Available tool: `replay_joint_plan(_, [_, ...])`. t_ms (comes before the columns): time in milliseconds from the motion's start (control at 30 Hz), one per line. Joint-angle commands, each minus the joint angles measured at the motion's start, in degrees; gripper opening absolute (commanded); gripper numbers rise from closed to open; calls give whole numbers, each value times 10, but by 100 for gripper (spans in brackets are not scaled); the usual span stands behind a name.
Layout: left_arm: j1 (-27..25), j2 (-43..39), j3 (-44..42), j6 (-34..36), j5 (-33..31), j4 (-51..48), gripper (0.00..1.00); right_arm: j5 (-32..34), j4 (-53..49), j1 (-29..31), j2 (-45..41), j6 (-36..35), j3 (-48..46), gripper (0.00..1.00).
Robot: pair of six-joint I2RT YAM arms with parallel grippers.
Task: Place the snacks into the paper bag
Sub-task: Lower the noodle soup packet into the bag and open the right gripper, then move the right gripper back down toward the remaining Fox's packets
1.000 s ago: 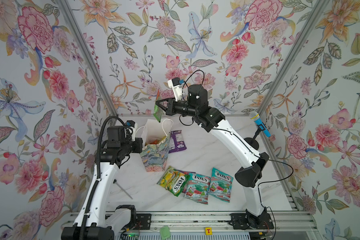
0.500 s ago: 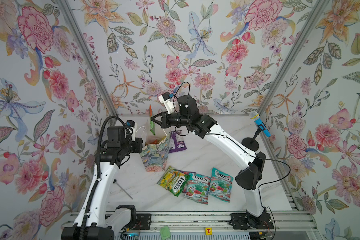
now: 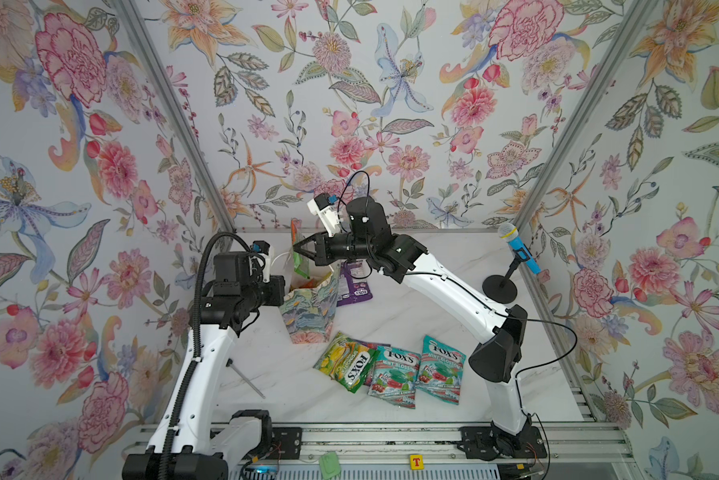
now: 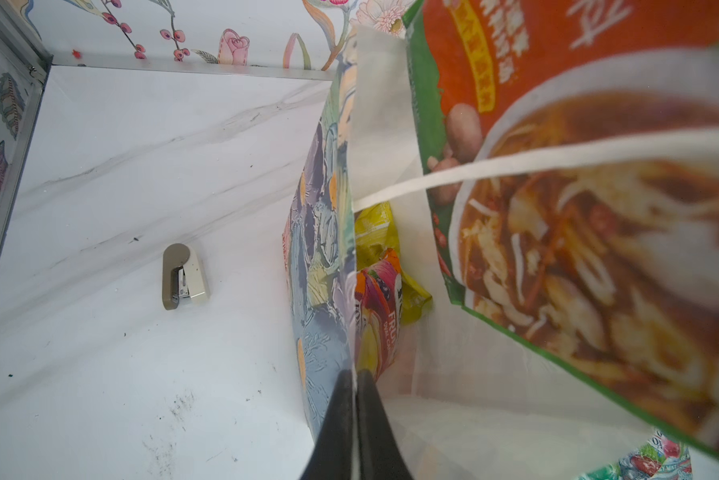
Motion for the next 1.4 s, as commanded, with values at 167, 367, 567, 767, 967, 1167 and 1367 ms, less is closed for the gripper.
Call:
replay_joint_plan(167, [6, -7, -14, 0, 5, -11, 6, 14, 10, 14, -39, -1, -14, 0])
replay_joint_plan(367, [6, -8, -15, 0, 6, -10, 6, 23, 11, 16, -40, 0, -22, 0])
replay_joint_plan(567, [6, -12, -13, -1, 5, -13, 6, 26, 10, 11, -40, 2, -36, 0])
replay_joint_plan(767, [6, -13, -13, 0, 5, -14, 6, 56, 13, -5, -67, 3, -70, 27])
replay_joint_plan(967, [6, -10, -12, -1, 7, -14, 6, 91, 55, -34, -140, 5, -162, 57])
replay_joint_plan(1167, [6, -8, -10, -2, 6, -13, 6, 116, 92, -72, -219, 7, -261, 62])
replay_joint_plan(1367, [7, -7, -9, -3, 4, -13, 6, 138, 122, -119, -305, 28, -402, 66])
